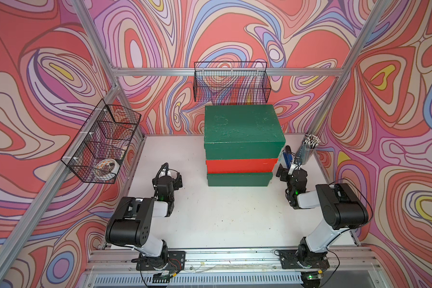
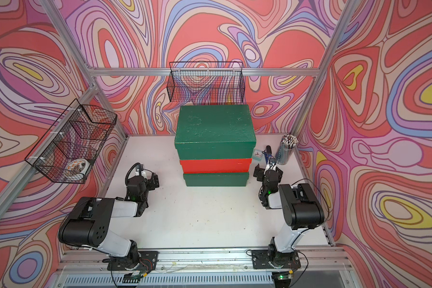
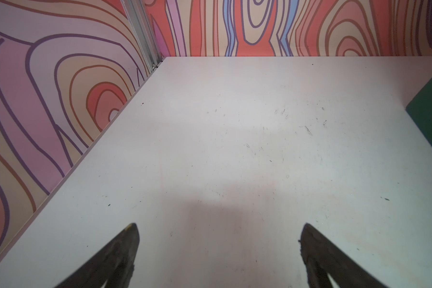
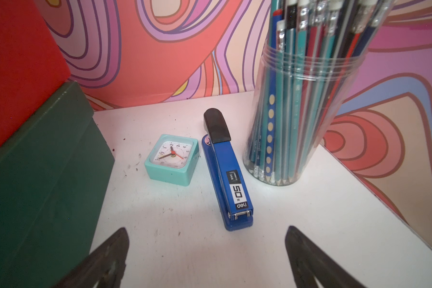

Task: Stack the shoeboxes
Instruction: Reset both arms

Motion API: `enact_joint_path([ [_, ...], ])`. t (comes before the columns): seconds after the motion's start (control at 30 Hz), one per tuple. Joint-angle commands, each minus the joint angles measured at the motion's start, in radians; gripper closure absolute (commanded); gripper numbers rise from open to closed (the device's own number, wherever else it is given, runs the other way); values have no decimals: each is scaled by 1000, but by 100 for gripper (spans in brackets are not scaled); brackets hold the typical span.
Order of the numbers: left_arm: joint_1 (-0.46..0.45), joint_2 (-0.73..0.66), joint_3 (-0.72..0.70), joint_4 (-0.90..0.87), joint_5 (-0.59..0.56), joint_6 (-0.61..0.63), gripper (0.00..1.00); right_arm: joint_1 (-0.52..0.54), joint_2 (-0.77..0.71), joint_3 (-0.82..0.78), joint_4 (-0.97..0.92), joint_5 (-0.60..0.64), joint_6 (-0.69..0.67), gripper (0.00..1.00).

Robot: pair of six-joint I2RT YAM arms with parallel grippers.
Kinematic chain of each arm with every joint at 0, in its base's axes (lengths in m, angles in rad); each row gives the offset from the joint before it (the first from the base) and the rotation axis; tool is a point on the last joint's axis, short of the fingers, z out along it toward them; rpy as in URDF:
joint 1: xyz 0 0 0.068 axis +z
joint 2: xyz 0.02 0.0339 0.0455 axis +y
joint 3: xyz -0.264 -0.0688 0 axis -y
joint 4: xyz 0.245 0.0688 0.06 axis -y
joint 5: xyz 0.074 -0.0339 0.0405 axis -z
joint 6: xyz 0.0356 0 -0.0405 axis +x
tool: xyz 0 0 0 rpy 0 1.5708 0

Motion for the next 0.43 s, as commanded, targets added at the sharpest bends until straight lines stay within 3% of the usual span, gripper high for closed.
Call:
enact_joint_path([
  [0.0,8,3,10,29,1,9,0,6,-15,-55,63,10,9,2],
  [0.03,8,0,11,25,4,11,0,5,-24,-151,216,21,18,1],
  [0.07,8,1,12,27,4,9,0,-10,16,-253,423,-52,22,2],
  [0.1,7,2,12,27,4,11,0,-15,14,-253,467,-61,7,2],
  [0.4,12,0,12,24,7,4,0,-12,-9,-50,79,-24,11,2],
])
